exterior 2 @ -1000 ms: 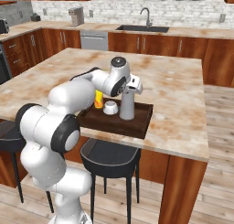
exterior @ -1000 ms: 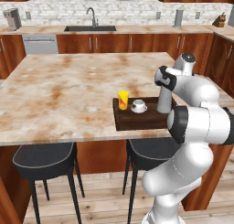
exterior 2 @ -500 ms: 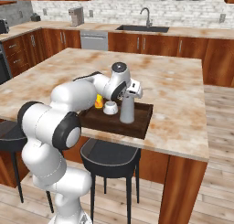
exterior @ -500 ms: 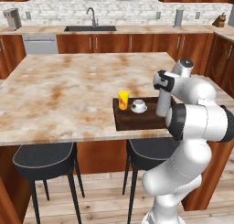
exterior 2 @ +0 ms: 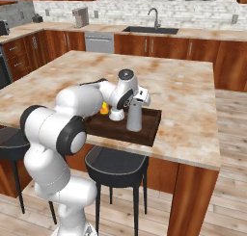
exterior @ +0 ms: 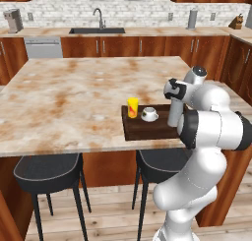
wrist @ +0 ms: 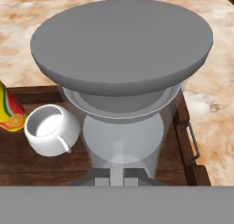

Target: There is a tray on the dining counter. Grab the cup, mug, and pitcher and place them on the tray. The pitcher may be placed next to the tray if it cannot fit the tray.

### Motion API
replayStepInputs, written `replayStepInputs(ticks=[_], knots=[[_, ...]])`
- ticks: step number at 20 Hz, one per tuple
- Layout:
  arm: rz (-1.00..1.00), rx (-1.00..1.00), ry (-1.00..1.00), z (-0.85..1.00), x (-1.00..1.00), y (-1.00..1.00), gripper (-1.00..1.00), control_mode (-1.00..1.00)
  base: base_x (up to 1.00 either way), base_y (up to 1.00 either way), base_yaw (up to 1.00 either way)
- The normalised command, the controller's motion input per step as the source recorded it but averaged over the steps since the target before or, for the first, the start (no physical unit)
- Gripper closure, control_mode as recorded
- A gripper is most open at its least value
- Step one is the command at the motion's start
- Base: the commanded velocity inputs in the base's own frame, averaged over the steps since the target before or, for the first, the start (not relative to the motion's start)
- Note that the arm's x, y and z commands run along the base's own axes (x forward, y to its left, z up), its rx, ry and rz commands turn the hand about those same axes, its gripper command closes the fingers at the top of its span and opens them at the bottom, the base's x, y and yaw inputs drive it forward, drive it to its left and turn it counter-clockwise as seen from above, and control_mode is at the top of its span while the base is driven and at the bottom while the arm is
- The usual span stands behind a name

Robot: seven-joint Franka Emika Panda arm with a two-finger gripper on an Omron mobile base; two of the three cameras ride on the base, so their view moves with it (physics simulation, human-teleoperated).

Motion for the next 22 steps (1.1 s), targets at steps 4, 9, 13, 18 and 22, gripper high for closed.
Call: replayStepInputs(ticks=[4,9,13,18,22], knots=[[0.0,0.0,0.0,-0.17,0.03,0.0,1.0,-1.0,0.0,0.0,0.0],[0.0,0.0,0.0,-0.02,0.0,0.0,1.0,-1.0,0.0,0.0,0.0],[0.0,0.0,0.0,0.0,0.01,0.0,1.0,-1.0,0.0,0.0,0.0],[0.0,0.0,0.0,0.0,0.0,0.0,-1.0,-1.0,0.0,0.0,0.0],[0.0,0.0,0.0,0.0,0.0,0.0,-1.0,-1.0,0.0,0.0,0.0]])
